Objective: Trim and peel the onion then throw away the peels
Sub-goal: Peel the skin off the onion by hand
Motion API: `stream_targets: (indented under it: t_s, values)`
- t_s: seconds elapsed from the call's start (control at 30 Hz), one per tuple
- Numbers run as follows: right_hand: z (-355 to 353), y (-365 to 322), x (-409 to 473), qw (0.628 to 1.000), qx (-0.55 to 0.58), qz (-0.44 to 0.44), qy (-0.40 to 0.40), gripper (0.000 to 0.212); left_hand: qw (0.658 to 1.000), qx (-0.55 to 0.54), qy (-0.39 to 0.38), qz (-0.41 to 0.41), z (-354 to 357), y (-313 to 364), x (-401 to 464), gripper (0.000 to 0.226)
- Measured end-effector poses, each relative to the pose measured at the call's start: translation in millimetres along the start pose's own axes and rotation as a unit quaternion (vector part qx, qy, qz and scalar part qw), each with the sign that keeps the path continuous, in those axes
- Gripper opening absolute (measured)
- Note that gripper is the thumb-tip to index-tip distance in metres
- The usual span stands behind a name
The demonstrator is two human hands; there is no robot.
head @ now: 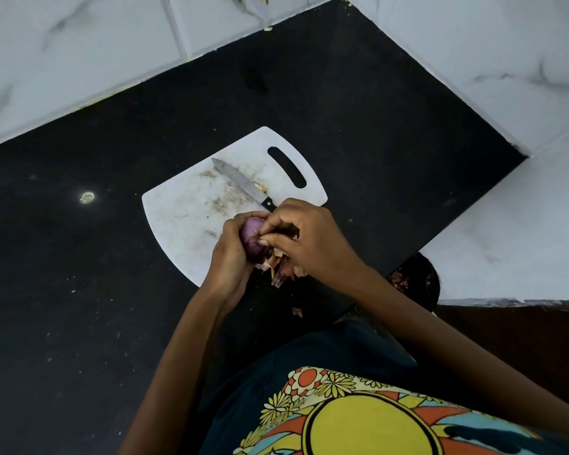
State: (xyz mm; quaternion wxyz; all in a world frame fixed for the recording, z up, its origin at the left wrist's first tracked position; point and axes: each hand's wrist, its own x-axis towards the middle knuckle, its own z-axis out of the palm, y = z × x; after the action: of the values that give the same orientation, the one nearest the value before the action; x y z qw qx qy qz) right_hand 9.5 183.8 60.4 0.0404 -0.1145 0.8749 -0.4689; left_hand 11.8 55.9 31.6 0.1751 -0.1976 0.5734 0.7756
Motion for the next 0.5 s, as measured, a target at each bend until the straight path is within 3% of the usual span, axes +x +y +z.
stream_targets:
  t_s: [0.17, 0.4, 0.5]
  values:
    - [1.1, -2.0, -0.8, 0.997, -0.002, 0.040, -0.060, 0.004, 0.999, 0.030, -0.010, 0.015, -0.9, 2.3, -0.8, 0.039]
    - [-3.3, -2.8, 0.7, 0.990, 0.064, 0.110, -0.059, 0.002, 0.993, 0.078, -0.037, 0.076, -0.7, -3.1, -1.2, 0.028]
    - [-5.8, -2.9, 4.7, 0.989, 0.089, 0.111, -0.047, 0.004, 0.997, 0.038, -0.036, 0.060, 0.1, -5.6, -1.3, 0.031]
